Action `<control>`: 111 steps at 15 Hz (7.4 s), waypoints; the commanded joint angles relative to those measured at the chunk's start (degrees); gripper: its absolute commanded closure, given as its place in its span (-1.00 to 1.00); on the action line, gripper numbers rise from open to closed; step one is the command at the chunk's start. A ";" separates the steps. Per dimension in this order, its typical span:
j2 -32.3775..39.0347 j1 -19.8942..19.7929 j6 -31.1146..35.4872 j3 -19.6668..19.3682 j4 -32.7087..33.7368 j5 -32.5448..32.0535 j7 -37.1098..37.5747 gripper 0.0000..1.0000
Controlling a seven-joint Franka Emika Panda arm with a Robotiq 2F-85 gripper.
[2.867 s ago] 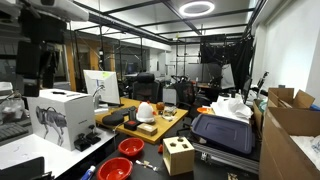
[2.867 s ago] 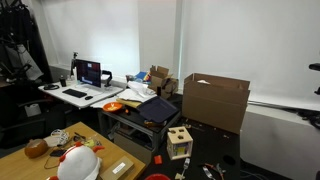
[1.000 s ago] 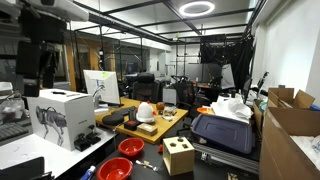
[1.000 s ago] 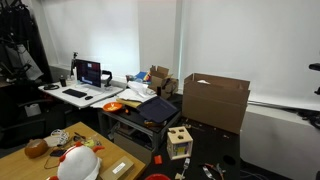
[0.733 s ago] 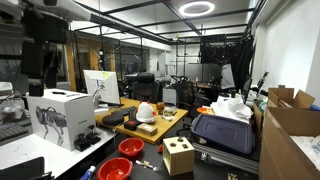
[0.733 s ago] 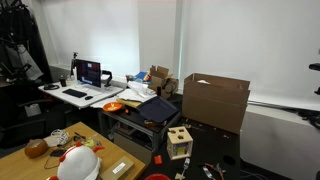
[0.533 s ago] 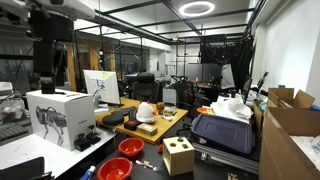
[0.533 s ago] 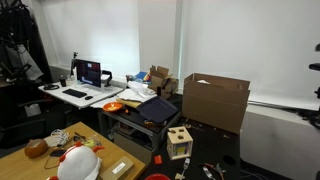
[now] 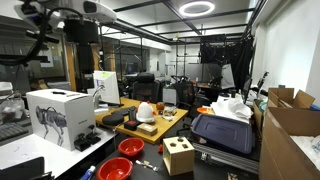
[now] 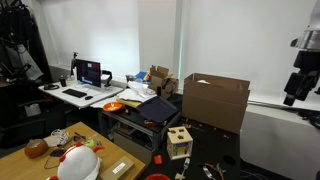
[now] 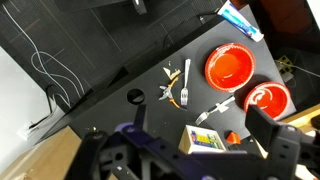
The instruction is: Pick up the folk from the table and put it in the bowl
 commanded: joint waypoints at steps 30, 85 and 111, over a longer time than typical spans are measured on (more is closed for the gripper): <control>52.76 1.54 24.32 0.20 26.88 0.67 -4.42 -1.00; 87.84 -2.99 37.53 5.04 37.10 10.11 -4.24 -1.00; 97.51 -4.64 36.89 9.66 39.99 11.36 -7.82 -1.00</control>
